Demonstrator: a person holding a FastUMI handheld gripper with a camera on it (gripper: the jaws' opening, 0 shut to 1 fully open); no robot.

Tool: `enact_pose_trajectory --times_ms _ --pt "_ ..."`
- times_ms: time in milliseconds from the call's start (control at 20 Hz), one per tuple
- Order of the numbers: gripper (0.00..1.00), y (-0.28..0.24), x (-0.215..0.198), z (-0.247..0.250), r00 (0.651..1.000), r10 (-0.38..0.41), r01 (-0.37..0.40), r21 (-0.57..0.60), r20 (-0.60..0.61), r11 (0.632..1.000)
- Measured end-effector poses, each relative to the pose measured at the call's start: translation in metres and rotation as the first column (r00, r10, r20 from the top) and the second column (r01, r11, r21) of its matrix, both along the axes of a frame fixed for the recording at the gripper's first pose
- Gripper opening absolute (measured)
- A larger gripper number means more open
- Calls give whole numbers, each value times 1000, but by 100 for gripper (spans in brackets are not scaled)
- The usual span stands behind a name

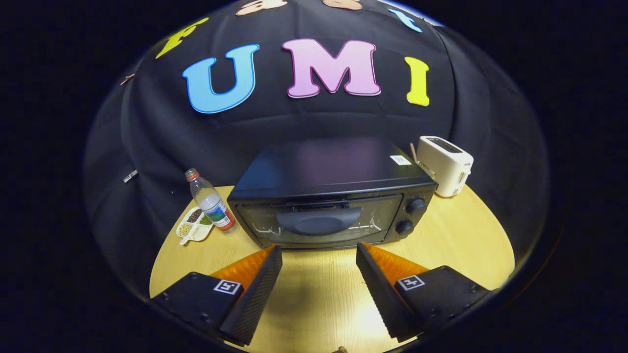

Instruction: Open the toaster oven, put the food inside, and close the toaster oven door.

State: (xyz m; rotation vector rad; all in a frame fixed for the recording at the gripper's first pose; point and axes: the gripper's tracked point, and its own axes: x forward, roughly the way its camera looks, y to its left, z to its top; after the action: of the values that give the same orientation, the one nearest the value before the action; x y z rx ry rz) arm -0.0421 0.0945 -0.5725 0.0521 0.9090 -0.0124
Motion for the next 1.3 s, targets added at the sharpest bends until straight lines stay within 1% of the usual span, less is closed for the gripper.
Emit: enact_pose_trajectory --times_ms 100,250,350,400,500,600,650,800,900,950,1050,1100,1200,1300 --pt "99 -3 -9 4 1000 2 -2 -6 -4 1000" --pt "99 -15 -20 25 999 -40 40 8 23 999" --pt "99 -35 -23 66 992 -79 77 19 95 997" --pt "99 -47 -20 95 986 -90 89 10 144 996" --pt "99 -76 -4 162 960 -101 107 -9 263 994" --pt "99 -106 15 228 933 -90 108 -33 349 994" --pt "99 -116 27 261 913 -86 105 -28 398 994" --pt "99 -135 62 343 864 -71 57 43 499 997" --pt "98 -151 74 390 828 -45 9 67 558 998" --pt "98 -162 75 410 814 -32 -7 65 580 998" --pt "98 -180 81 451 747 5 -34 29 665 999" --pt "98 -190 79 463 732 26 -40 4 681 999" --pt "97 -203 67 476 717 64 -55 -36 694 998" --pt "97 -207 63 484 716 66 -71 -21 695 997"
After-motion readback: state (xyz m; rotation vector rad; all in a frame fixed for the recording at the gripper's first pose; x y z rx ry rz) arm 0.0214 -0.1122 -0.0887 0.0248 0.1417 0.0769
